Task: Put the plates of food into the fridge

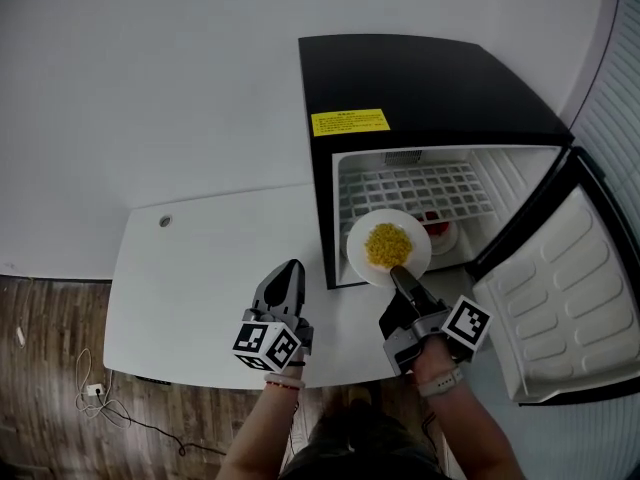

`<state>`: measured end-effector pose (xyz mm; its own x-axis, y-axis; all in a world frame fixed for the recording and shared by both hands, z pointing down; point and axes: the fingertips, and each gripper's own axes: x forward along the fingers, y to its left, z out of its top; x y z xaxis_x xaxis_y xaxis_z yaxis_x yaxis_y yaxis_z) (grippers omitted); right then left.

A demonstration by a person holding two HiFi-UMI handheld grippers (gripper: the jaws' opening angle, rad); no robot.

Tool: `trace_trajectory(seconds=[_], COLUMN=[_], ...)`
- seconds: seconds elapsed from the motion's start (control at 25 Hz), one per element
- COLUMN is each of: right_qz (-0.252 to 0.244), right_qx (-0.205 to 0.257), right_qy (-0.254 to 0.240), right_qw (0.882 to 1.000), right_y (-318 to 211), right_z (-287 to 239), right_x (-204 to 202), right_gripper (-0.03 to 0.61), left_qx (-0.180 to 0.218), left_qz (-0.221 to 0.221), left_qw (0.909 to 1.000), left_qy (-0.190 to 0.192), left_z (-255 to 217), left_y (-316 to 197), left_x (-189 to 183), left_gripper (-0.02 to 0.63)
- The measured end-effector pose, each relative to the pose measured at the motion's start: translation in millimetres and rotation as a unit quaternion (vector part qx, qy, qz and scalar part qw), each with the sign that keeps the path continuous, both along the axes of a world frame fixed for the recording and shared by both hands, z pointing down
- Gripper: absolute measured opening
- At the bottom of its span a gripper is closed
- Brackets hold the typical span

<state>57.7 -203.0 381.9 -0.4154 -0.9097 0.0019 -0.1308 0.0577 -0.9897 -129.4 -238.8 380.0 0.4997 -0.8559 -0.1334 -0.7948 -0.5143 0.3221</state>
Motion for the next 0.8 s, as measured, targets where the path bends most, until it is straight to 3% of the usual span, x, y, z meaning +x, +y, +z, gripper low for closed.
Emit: trace_trajectory(seconds=[0.4, 0.8], right_qz=[-0.016, 0.003], right_qx=[-0.013, -0.056], right_qy=[-0.011, -0.007], right_qw=[1.0, 0.998], right_y=[-46, -72], right_z=[-1, -2], right_x=[0, -4], right_gripper=[0.052, 0.052], left_qx=[0.005, -0.004], left_qz=[-0.02, -0.021], left_qw=[0.9997, 0.9997], left_qy=[0.009, 0.014], left_z=[-4, 6], left_y=[-41, -52], left_x=[5, 13], left_gripper=[0.006, 0.006])
